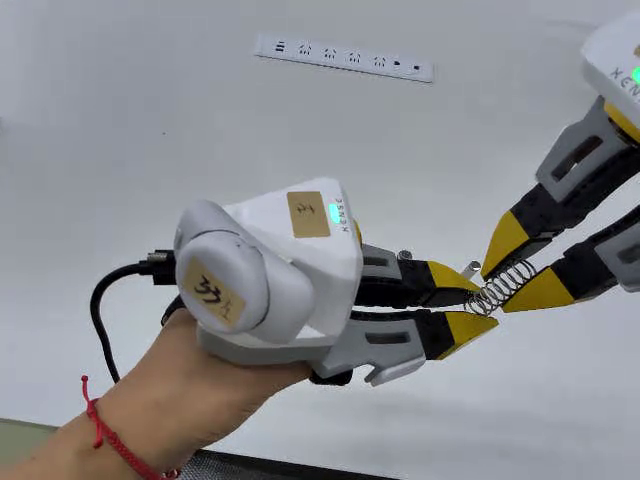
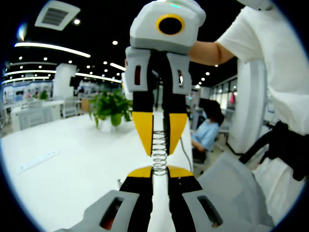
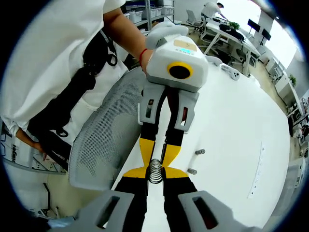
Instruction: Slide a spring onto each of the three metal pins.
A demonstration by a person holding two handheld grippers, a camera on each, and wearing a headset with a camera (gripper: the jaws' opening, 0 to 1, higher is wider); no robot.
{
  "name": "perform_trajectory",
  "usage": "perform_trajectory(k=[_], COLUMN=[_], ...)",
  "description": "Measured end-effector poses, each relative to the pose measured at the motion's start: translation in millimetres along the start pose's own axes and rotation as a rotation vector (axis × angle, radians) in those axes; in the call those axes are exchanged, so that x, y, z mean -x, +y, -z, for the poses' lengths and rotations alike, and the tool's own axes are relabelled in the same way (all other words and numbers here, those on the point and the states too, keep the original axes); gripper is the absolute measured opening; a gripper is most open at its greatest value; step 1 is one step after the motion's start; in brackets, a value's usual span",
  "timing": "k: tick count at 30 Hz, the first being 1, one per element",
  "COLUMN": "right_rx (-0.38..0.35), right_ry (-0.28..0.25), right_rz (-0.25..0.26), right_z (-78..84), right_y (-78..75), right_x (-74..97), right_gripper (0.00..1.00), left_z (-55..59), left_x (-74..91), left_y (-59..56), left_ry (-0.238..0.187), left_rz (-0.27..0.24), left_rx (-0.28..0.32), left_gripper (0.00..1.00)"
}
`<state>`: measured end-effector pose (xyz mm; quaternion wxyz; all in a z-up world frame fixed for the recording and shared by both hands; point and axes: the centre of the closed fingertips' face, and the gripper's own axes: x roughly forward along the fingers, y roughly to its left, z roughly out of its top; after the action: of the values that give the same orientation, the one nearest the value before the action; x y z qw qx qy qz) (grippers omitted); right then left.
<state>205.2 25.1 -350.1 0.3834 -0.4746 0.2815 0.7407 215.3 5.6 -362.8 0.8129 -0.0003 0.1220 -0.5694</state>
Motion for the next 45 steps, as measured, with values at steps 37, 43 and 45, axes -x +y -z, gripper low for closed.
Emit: perform_trajectory(k=[37,43,45], right_rx=[-0.146,-0.201,-0.221], right_ry=[-0.040,-0.012,0.003], right_rz=[0.096,0.128,0.139], right_z=[23.1,41.8,49.0], right_y=[-9.8,-18.4,-21.8], right_x=[15.3,13.9,12.2], right_gripper=[0.12,0.12,0.12], left_z=[28.6,39.6,42.1], left_x=[32.0,45.1,50.0], left_y=[17.4,26.5,29.5], left_ry=[0.073,0.105,0.110], left_rz=[-0.094,-0.129,-0.138], left_rx=[-0.021,-0.035,-0.039], left_gripper=[0.28,0.42,0.47])
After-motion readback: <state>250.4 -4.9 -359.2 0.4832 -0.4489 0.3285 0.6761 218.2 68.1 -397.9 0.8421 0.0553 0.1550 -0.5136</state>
